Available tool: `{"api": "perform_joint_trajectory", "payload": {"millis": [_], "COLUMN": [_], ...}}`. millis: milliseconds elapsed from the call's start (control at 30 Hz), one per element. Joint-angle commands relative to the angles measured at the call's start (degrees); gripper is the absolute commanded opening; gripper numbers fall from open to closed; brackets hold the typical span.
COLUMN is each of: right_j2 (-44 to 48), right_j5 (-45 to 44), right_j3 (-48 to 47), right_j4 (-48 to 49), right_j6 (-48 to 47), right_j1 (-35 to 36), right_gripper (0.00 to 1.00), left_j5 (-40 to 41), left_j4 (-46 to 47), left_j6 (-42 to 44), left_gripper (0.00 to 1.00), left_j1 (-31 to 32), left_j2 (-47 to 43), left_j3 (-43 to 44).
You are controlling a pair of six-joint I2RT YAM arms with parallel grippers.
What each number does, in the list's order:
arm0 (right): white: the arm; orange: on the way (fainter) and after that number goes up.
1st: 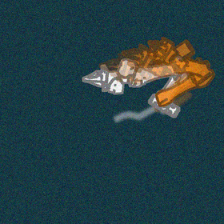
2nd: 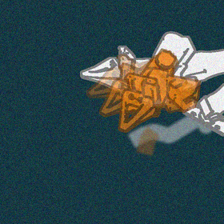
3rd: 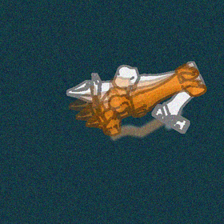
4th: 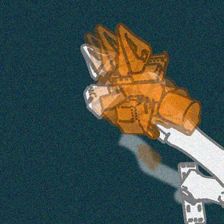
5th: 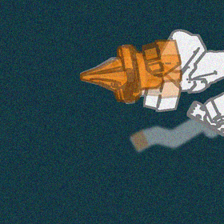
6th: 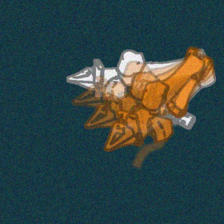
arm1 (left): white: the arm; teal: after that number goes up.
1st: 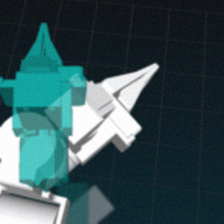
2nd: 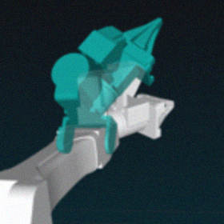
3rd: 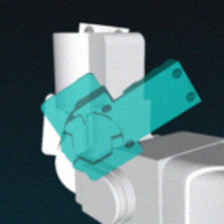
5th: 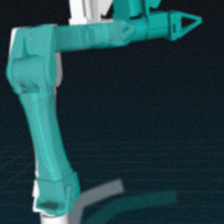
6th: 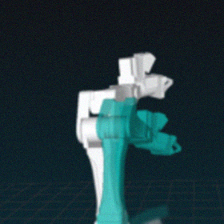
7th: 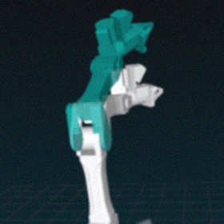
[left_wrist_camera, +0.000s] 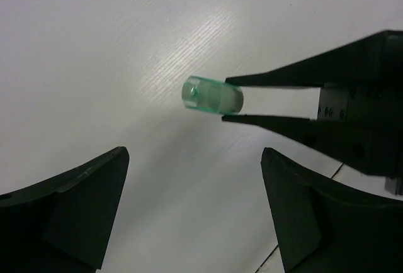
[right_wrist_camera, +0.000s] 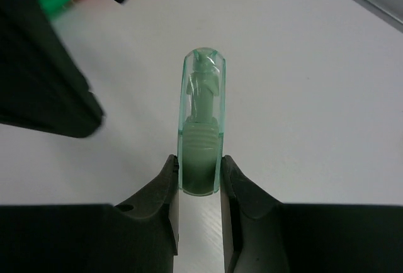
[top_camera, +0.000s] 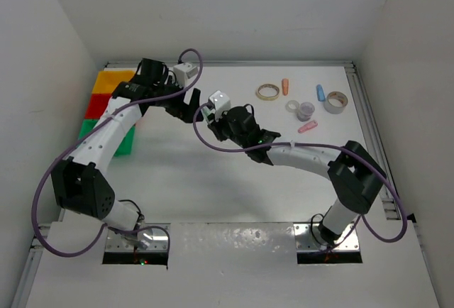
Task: Sort the stationery into containers
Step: Pick up the stationery from the center of the board, then place the stationery in the storage box.
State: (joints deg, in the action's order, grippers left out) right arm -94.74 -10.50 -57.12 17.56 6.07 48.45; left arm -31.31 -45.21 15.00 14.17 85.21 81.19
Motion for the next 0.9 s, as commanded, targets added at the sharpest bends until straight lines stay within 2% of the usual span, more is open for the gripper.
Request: {"api": "perform_joint_trajectory", "payload": {"millis": [0,133,233,300,400,433,500,567,667,800,867], "right_j2": [-1.14,-2.29,-2.38,-2.47,-2.29,-2.29,-2.38,-2.56,-2.47,-2.29,-2.47], "right_j5": [-0.75,-0.31,-0.05,0.22,0.22,0.05,0.13,0.57,1.36,2.24,2.33], "right_j3": [-4.04,-5.37,-5.54,-5.72,-5.72,-5.72,-5.80,-5.72,-5.46,-5.37,-5.37], "right_j4": [8.01,7.93,8.28,8.28,8.45,8.54,8.54,8.63,8.72,7.93,7.66], "right_j6": [2.11,2.28,3.16,3.78,4.48,4.74,4.66,4.75,4.92,5.01,4.83], "right_j1": [1.39,2.62,2.97,2.88,2.80,2.88,2.97,2.88,2.88,2.88,2.80], "right_gripper": [0.00,0.00,0.00,0.00,0.00,0.00,0.00,0.00,0.00,0.01,0.12], "left_j5": [-2.79,-3.23,-0.95,-0.16,-0.50,-0.42,0.02,0.55,0.64,0.72,1.51], "left_j4": [5.56,8.64,10.23,10.49,10.32,10.23,10.06,10.32,10.76,10.50,10.49], "left_j6": [-5.94,-9.46,-11.04,-11.05,-10.87,-10.79,-10.70,-10.87,-11.22,-11.05,-10.96], "left_gripper": [0.84,0.77,0.65,0.61,0.49,0.37,0.22,0.17,0.02,0.00,0.00], "left_j1": [0.24,0.41,0.68,0.68,0.68,0.68,0.68,0.68,0.77,0.42,-0.28], "left_j2": [-0.04,0.22,0.48,0.75,0.75,0.57,0.57,0.48,0.57,0.48,0.31], "left_j3": [-1.20,-2.26,-3.31,-4.10,-4.63,-4.72,-4.72,-4.64,-4.72,-4.90,-5.16]}}
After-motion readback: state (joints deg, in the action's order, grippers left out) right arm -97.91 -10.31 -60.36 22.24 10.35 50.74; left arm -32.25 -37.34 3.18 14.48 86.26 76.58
